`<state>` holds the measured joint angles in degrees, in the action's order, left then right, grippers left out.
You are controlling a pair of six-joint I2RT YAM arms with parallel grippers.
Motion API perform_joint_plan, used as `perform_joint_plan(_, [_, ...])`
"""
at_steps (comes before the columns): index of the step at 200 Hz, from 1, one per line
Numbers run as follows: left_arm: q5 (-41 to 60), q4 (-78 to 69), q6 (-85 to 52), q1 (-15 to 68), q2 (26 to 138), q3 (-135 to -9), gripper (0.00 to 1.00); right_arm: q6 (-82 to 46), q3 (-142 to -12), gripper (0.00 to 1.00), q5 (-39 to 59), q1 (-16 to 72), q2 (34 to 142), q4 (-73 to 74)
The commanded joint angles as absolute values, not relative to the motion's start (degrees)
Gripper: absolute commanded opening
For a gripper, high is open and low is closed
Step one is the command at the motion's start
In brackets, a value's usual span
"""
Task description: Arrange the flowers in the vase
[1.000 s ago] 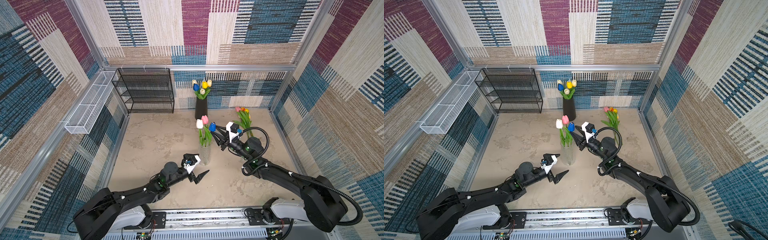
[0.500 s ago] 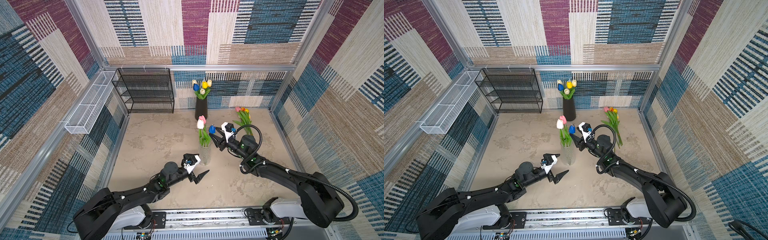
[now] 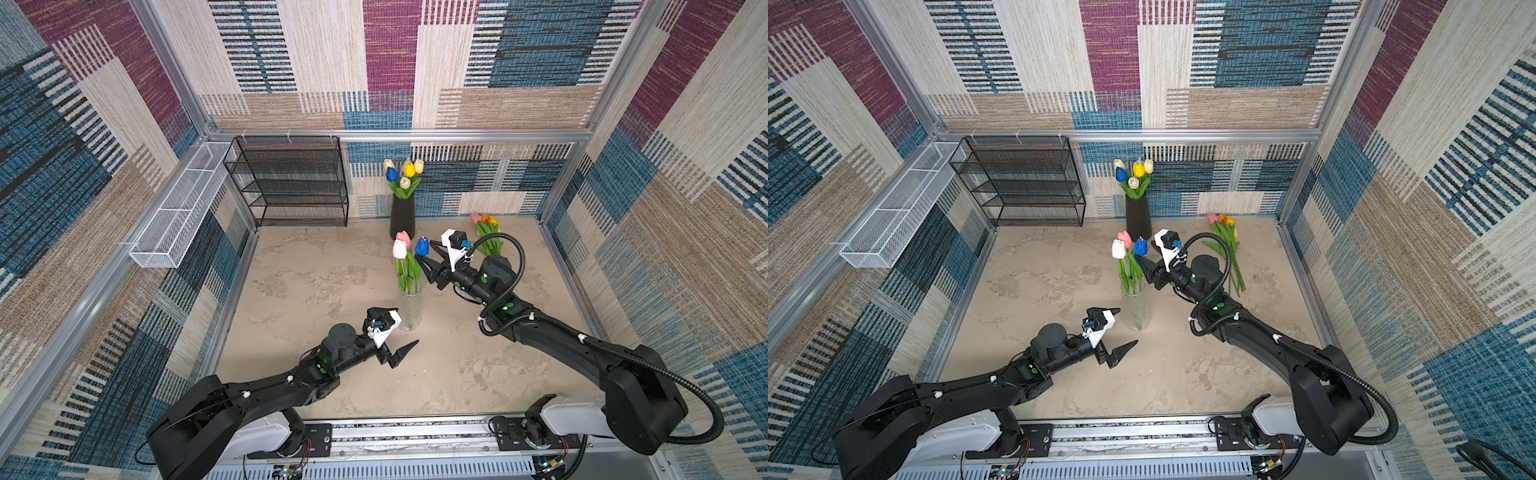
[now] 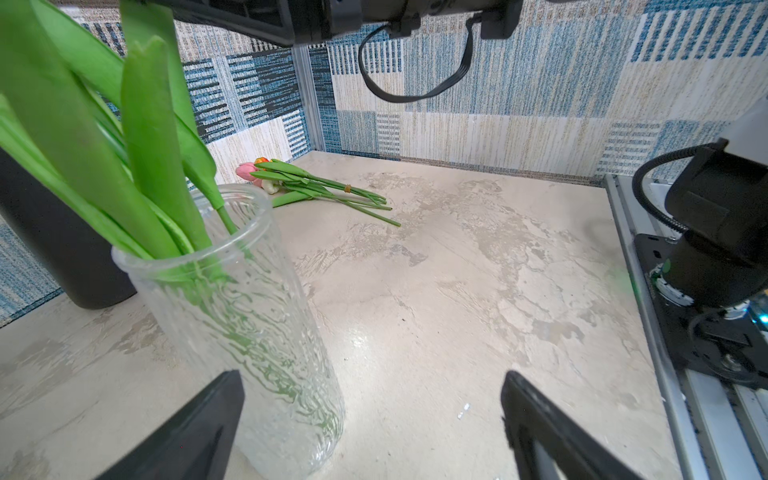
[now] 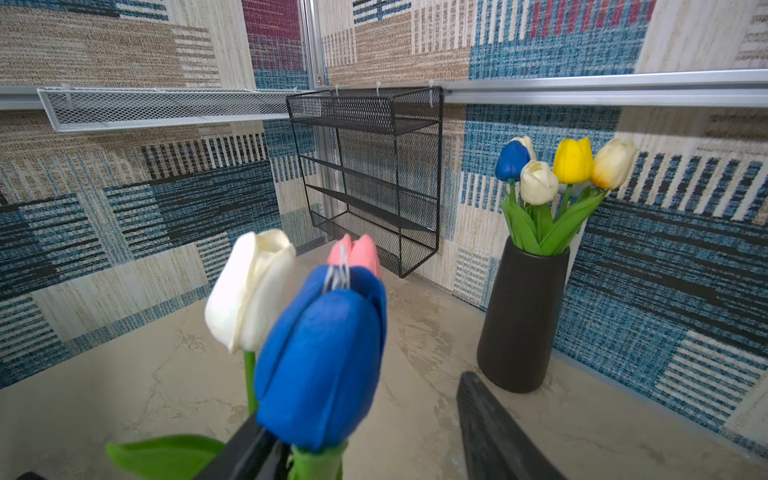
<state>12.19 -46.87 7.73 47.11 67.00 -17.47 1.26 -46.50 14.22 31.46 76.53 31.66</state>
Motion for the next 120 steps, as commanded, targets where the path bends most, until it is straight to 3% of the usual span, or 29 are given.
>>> perform_joint_plan(1, [12.56,-47.22,8.01,47.11,67.06,-18.06,0.99,1.47,-47.22,0.68,15.65,31.46,76.73,29.55])
perform_joint_plan(33, [12.57,-47.13,8.09,47.07,67.19,-18.18,0.99,2.06,-46.5,0.75,17.92,31.45,75.04,29.31])
perform_joint_plan(78, [12.74,-47.2,7.91,47.11,67.46,-18.26,0.99,1.59,-48.6,0.83,13.17,31.46,73.48,25.93])
perform_joint_plan(89, [12.74,-47.2,7.91,47.11,67.47,-18.33,0.99,1.35,-49.24,0.9,11.88,31.46,73.06,25.14])
perform_joint_plan(120, [12.39,-47.2,8.08,47.11,67.34,-18.22,0.99,0.49,-53.4,0.92,8.15,31.06,72.63,20.99])
